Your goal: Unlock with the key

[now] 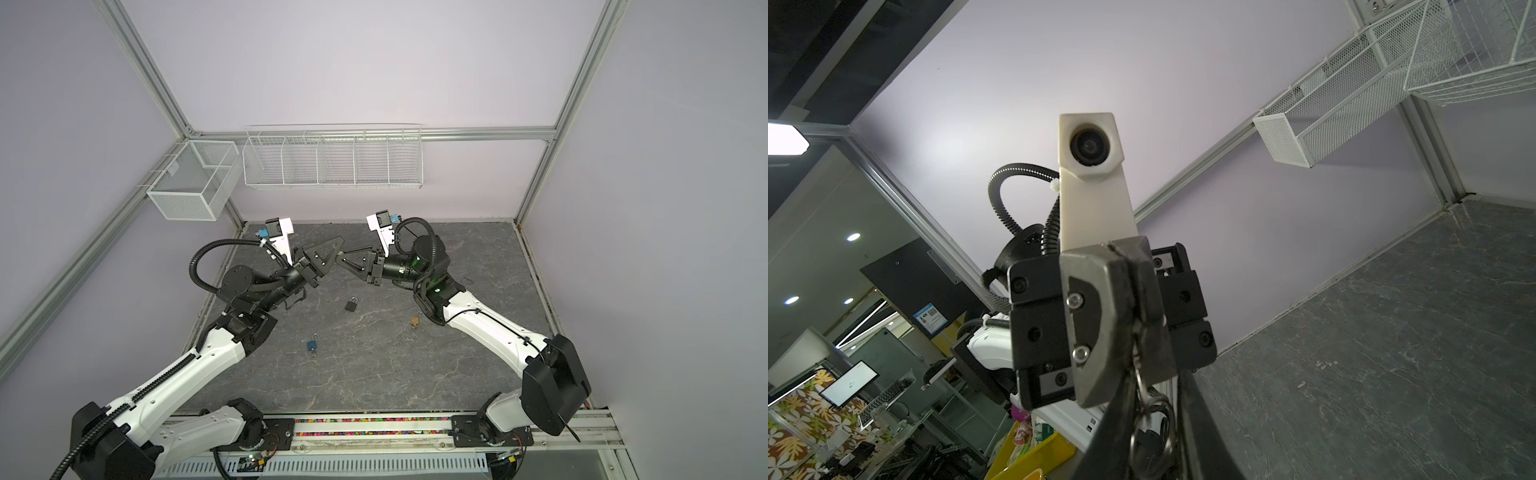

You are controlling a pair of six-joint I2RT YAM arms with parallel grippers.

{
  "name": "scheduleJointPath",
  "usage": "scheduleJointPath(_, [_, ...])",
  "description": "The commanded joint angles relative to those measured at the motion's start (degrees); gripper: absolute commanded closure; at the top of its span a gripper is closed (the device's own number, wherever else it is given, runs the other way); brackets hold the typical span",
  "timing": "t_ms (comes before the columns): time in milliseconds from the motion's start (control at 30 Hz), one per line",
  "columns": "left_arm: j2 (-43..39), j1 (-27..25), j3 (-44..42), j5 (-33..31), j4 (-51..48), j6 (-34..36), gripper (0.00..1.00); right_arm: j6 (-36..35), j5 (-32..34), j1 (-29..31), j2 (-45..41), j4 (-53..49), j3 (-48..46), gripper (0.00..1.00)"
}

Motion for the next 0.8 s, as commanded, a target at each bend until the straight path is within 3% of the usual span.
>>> scheduleJointPath(0, [-0.9, -0.4, -0.4, 0.9, 1.3, 1.2, 1.00, 0.4, -0.2, 0.1, 0.3, 2.2, 1.1, 0.82])
scheduleJointPath(267, [-1.4, -0.4, -0.4, -0.2, 0.3, 2.1, 1.00, -2.6, 0.3, -0.1, -0.9, -2.1, 1.2, 0.93])
scheduleJointPath(300, [-1.8, -0.4, -0.4, -1.3, -0.1, 1.9, 0.97, -3.6, 0.6, -0.1, -1.2, -4.1, 1.2, 0.94])
scheduleJointPath(367, [-2.8, -0.4, 0.0, -3.1, -1.5, 1.7, 0.75, -5.7, 0.3, -0.2, -1.9, -7.3, 1.1, 0.94])
scheduleJointPath(433, [-4.2, -0.4, 1.3, -3.9, -4.8, 1.9, 0.62, -8.5, 1.0, -0.3, -3.2, -11.9, 0.9, 0.93])
scheduleJointPath(633, [-9.9, -0.3, 2.5, -14.4, -21.4, 4.1, 0.50, -19.2, 5.0, -0.7, -7.1, -28.5, 0.5, 0.94])
scheduleJointPath(767, [-9.7, -0.3, 5.4, -23.0, -38.6, 5.9, 0.48, -30.5, 10.4, -0.4, -9.9, -42.2, 0.2, 0.94])
